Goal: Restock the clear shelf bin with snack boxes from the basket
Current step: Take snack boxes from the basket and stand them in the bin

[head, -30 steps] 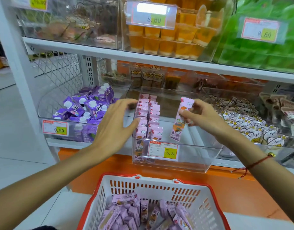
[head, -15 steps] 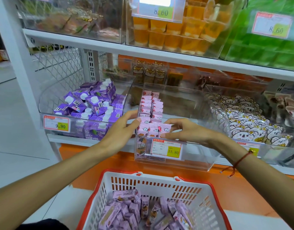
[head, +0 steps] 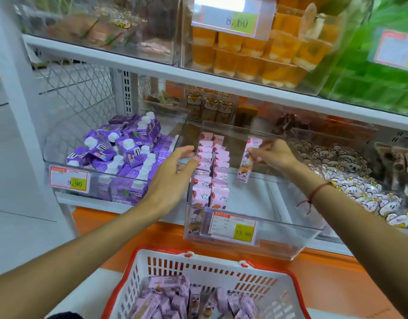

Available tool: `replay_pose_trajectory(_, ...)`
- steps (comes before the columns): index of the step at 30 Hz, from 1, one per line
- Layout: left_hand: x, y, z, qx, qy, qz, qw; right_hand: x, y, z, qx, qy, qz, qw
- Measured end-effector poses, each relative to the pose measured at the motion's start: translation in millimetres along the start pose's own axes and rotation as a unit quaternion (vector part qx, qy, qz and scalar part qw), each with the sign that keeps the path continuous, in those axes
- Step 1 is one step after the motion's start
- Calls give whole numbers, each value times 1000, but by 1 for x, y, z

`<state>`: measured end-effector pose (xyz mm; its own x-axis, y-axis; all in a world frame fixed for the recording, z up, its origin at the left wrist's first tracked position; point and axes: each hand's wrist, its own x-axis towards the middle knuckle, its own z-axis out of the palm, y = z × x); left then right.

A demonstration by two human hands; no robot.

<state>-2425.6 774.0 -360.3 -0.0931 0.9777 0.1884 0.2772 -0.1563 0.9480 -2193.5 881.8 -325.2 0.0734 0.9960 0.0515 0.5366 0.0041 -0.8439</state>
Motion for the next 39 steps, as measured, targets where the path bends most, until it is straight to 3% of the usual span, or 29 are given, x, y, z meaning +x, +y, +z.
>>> replay_pose_trajectory(4,3,-7,3,18,24,13,999,42,9,31,-22,16,3,1000)
replay_pose_trajectory(9,2,-10,-1,0,1,22,1000,56,19,60,-8,38,-12,999)
replay_pose_trajectory(12,2,-9,-2,3,-5,25,1000,55,25,67,23,64,25,997)
replay_pose_trajectory(18,1,-7,-3,-15,-12,24,1000,48,29,77,-90,27,37,995)
replay_pose_trajectory(24,1,-7,-4,-27,-23,23,999,48,23,63,-118,-72,33,990)
replay_pose_trajectory(27,1,-5,-5,-33,-28,21,999,38,17,52,-139,-79,34,987)
replay_pose_trajectory(31,-11,2,-12,19,37,48,998,-5,-9,25,-247,-34,-73,966)
replay_pose_trajectory(34,-38,15,-24,92,87,201,971,-77,-27,-3,-218,3,-241,946)
replay_pose_trajectory(37,-74,19,-23,137,11,330,934,-166,-19,-20,-213,-4,-378,901)
replay_pose_trajectory(39,-94,7,-14,199,-65,331,920,-206,6,-17,-261,-55,-394,880)
